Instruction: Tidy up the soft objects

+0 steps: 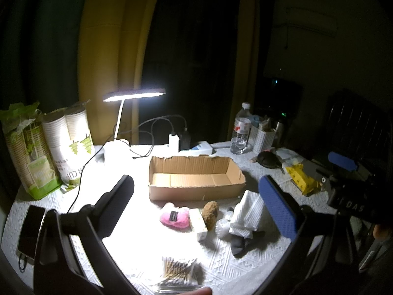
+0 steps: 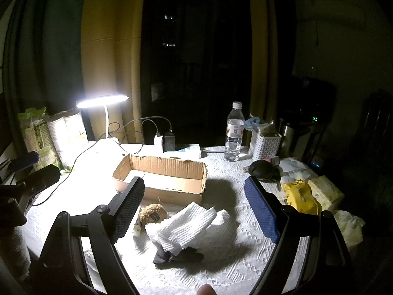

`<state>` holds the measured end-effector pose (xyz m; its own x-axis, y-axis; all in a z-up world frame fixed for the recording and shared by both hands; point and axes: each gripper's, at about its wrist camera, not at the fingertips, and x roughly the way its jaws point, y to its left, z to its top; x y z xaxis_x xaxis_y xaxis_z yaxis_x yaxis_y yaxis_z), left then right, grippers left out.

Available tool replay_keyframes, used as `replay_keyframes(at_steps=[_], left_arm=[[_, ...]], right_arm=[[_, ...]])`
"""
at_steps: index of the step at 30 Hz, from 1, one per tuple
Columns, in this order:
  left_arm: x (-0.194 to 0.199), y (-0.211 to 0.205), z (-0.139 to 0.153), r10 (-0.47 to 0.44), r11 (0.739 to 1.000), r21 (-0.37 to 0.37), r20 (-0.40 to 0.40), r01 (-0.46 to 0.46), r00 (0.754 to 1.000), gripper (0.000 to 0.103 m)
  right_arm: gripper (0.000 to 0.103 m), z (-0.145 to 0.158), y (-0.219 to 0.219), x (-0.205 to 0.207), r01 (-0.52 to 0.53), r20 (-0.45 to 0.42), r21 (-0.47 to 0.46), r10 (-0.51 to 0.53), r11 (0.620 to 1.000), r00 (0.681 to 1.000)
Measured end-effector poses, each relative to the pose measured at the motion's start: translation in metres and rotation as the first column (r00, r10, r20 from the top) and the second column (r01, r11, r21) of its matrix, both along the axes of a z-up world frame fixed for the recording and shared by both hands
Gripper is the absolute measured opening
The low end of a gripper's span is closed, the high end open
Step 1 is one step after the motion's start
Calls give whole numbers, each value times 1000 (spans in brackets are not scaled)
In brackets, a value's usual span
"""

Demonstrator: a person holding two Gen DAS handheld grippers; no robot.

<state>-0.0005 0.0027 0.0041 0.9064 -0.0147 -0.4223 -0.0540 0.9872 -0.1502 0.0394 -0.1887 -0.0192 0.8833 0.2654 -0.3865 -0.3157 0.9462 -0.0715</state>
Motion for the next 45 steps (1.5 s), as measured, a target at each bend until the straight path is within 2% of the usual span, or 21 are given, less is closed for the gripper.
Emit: replay_keyframes(at_steps=[8,17,24,32,37,44,45], left_arm=[[11,4,-11,-1,1000,4,-48,1,999,102],[17,5,-65,13,1000,10,-163,-11,987,102],[25,5,-122,22,1000,21,-284,-17,958,102],[28,8,-172,27,1000,24,-390,-19,920,102],[29,9,-196,32,999,52,-432,-11,901,102],[27,8,-212,-1,997,70,-454,37,891,101],[28,8,-212,-5,996,73,-455,43,891,95]], right_arm=[[86,-14,2,10,5,-32,-2,-5,1000,999],[86,-58,-1,25,5,-126,-49,-11,999,992],[86,-91,-9,36,11,-181,-38,-17,999,983],[86,-126,-5,53,0,-263,-47,-13,999,965],[86,-137,4,63,-20,-297,-44,6,999,955],[86,-142,24,81,-40,-320,-33,27,999,947],[86,-142,26,84,-36,-322,-31,24,999,946]])
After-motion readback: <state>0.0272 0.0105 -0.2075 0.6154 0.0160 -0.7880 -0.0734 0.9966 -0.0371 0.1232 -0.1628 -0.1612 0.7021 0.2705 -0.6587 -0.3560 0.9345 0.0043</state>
